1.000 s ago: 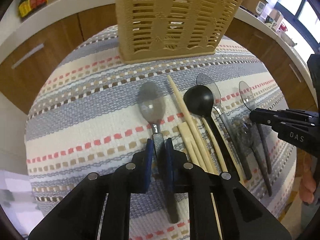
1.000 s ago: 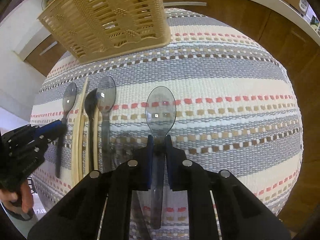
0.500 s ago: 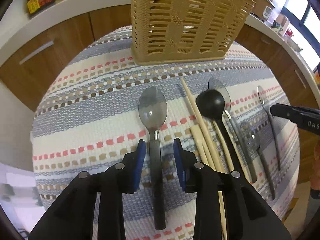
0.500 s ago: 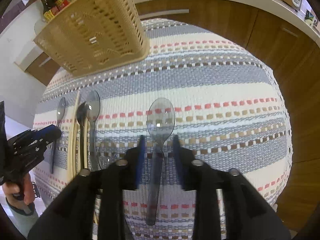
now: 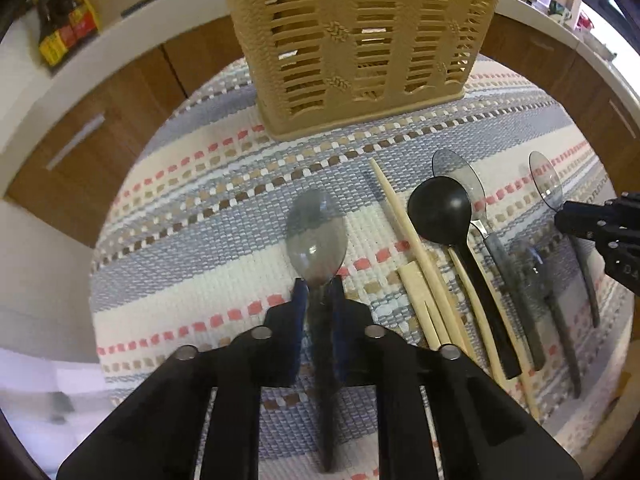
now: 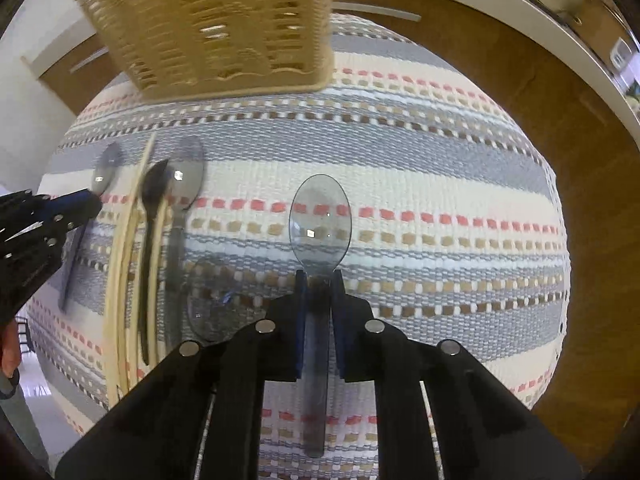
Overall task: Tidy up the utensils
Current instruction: 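Lift the clear spoon with the left gripper and drop it into the caddy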
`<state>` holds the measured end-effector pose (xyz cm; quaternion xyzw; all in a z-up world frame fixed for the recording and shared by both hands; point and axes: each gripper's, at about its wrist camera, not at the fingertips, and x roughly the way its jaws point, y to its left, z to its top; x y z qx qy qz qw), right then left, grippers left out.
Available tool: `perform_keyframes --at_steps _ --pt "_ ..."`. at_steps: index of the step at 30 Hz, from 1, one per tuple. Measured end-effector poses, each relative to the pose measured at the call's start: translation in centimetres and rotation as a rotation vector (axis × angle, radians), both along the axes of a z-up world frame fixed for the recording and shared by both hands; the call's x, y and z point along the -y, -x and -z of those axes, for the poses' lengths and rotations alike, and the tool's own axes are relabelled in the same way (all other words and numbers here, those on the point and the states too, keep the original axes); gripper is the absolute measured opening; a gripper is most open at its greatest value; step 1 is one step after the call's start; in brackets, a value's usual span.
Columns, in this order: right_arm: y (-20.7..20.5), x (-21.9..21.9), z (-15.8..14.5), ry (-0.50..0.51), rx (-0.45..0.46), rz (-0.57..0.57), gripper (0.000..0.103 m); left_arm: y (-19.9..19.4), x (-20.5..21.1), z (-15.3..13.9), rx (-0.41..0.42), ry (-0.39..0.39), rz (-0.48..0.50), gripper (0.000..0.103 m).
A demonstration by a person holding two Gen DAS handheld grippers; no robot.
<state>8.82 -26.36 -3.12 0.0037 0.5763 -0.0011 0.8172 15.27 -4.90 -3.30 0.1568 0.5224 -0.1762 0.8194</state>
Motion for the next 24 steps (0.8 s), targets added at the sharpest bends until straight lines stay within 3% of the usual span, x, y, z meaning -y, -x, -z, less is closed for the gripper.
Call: perform_keyframes --at_steps 5,13,18,24 --pt "0.7 -0.5 -3.7 -0.024 0.131 -0.045 0.01 1.0 -0.4 -2.7 0.083 0.137 -0.002 0.009" --pt "0.9 -1.1 -14.6 -0.077 0.463 -0.098 0.01 1.6 -2.4 -14.0 0.368 0.354 -0.001 0.009" --pt "-0.9 -0.8 -20.1 -0.096 0.648 -0.12 0.01 -0.1 -1.1 -19.7 0.524 0.469 0.006 0.009" --pt "-4.9 -0.1 -22.9 -0.128 0.823 -0.109 0.01 -3.4 0.4 -21.8 0.624 0.588 -0.002 0.01"
